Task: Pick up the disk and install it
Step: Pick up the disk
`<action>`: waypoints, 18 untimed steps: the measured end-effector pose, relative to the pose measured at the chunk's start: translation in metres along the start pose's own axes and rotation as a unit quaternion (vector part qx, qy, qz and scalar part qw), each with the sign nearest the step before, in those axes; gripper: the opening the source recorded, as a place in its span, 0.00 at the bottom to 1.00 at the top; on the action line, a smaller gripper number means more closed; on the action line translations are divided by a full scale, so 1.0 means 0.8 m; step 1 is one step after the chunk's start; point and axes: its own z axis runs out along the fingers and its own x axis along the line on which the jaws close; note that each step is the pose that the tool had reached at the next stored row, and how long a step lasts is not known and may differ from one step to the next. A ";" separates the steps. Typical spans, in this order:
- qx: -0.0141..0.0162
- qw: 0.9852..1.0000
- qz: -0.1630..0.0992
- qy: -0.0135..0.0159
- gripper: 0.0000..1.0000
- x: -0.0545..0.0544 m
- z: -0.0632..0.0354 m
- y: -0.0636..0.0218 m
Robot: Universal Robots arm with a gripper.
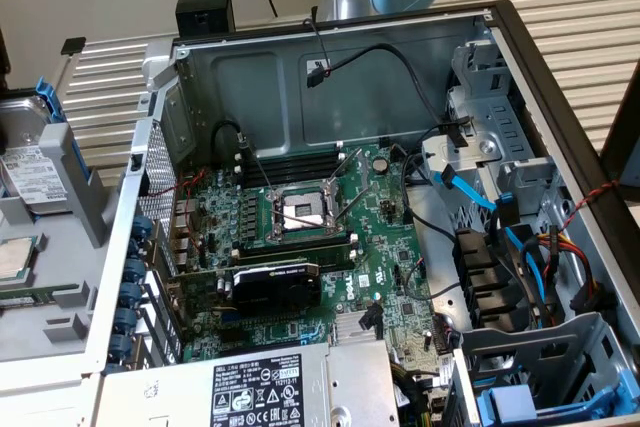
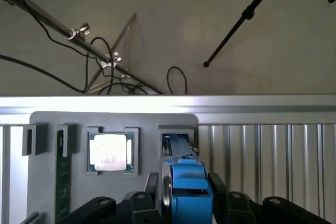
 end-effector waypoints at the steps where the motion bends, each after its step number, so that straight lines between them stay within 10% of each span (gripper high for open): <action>1: 0.000 1.000 0.000 0.001 0.50 0.000 0.000 0.000; 8: 0.001 1.000 0.000 0.008 0.50 0.000 0.001 0.000; 18: 0.004 1.000 0.000 0.009 0.37 0.000 0.001 0.000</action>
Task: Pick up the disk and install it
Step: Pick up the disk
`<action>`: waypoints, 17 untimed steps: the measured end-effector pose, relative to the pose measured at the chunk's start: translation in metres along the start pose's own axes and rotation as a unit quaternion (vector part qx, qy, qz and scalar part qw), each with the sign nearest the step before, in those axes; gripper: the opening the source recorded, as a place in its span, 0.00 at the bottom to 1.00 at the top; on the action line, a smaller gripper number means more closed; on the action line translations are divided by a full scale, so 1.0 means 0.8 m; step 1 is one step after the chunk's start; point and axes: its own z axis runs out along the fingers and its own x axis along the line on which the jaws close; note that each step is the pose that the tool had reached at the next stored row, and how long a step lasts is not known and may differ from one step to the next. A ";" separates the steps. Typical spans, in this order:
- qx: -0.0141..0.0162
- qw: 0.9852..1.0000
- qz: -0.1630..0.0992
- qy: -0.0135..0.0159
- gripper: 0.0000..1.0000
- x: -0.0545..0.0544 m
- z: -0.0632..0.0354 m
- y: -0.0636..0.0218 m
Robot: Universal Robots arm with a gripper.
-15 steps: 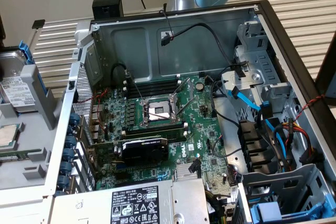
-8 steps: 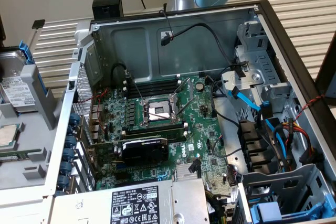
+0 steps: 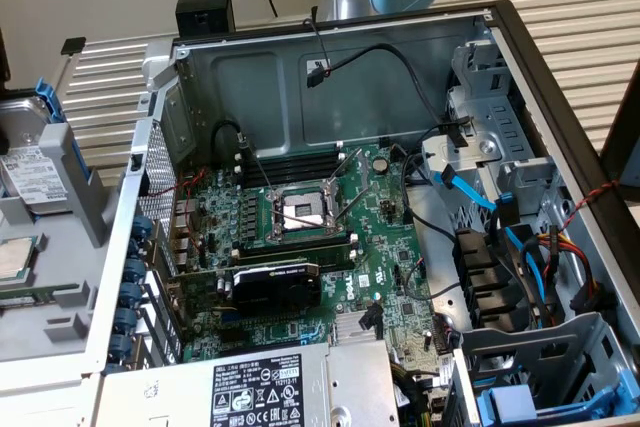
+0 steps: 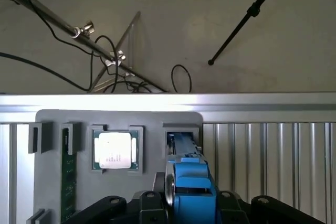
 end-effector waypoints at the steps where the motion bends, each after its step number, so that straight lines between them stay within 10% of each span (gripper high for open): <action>1: 0.000 1.000 0.000 0.000 0.37 0.000 0.000 0.000; 12: 0.000 1.000 0.000 0.000 0.37 0.003 0.000 0.000; 17: 0.006 1.000 0.000 0.000 0.37 0.003 -0.008 0.001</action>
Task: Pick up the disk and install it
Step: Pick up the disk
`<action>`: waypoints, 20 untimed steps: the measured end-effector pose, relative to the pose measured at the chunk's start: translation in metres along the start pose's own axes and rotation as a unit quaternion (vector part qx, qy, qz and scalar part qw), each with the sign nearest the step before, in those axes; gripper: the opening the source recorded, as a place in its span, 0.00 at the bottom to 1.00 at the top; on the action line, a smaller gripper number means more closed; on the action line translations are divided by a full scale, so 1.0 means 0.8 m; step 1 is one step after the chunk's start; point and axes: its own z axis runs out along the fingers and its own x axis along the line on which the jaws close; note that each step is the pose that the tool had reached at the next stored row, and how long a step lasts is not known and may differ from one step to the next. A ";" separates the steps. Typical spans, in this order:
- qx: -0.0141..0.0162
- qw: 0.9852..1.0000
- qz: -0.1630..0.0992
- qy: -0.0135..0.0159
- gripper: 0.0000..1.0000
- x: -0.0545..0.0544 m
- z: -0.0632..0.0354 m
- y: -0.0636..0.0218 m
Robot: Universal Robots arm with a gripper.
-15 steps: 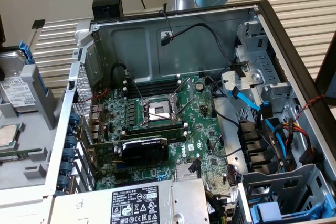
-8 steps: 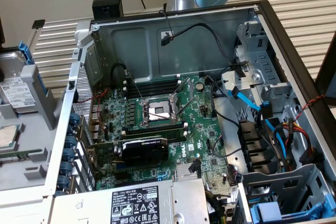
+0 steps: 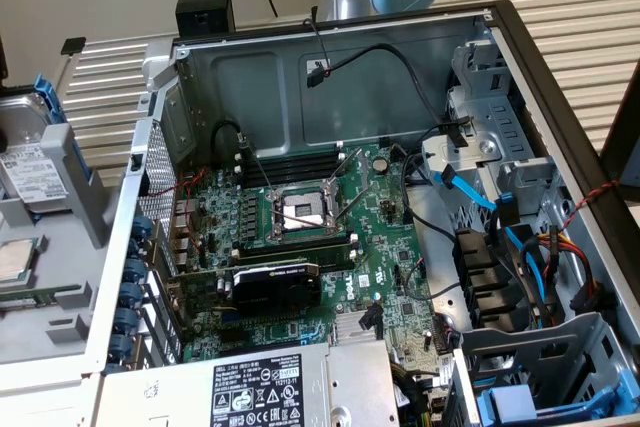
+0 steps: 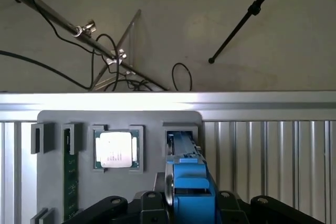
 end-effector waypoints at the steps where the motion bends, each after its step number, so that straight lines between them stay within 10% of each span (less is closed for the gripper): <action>1: 0.001 1.000 0.000 0.000 0.37 0.000 -0.002 0.000; 11: 0.012 1.000 0.000 0.000 0.37 -0.005 -0.010 0.000; 20: 0.013 1.000 0.000 0.000 0.37 -0.005 -0.032 0.000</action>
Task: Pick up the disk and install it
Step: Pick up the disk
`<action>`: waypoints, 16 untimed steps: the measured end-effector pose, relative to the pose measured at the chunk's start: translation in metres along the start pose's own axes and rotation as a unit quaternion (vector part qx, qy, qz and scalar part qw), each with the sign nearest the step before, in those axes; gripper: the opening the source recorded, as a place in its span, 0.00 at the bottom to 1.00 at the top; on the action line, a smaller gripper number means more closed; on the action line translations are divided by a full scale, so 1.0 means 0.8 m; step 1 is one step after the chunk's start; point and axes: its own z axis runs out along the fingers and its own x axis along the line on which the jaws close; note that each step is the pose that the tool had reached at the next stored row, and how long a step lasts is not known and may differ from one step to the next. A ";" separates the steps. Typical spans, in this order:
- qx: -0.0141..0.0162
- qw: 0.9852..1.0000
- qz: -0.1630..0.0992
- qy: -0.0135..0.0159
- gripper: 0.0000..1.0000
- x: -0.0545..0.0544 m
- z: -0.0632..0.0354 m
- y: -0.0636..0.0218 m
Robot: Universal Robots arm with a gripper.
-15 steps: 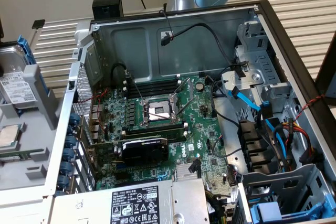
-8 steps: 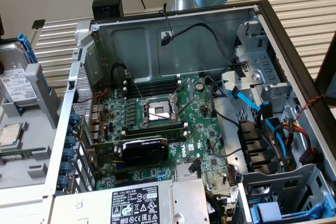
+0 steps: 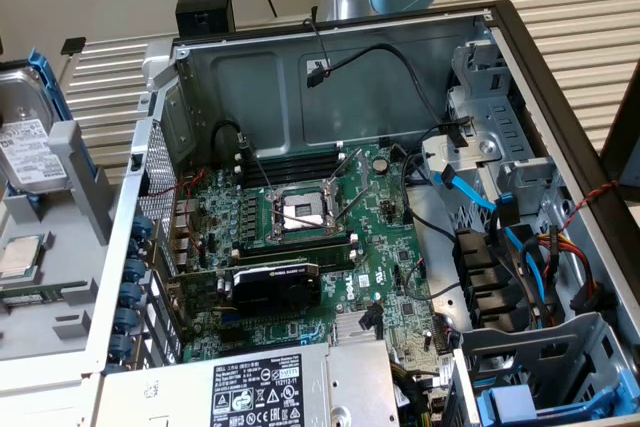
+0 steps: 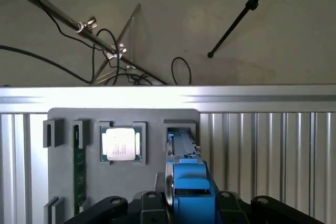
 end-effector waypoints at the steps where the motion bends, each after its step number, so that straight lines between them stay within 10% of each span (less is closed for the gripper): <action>1: 0.000 1.000 0.000 0.000 0.37 0.000 -0.004 0.000; 16: 0.000 1.000 0.000 0.000 0.37 0.000 -0.076 -0.014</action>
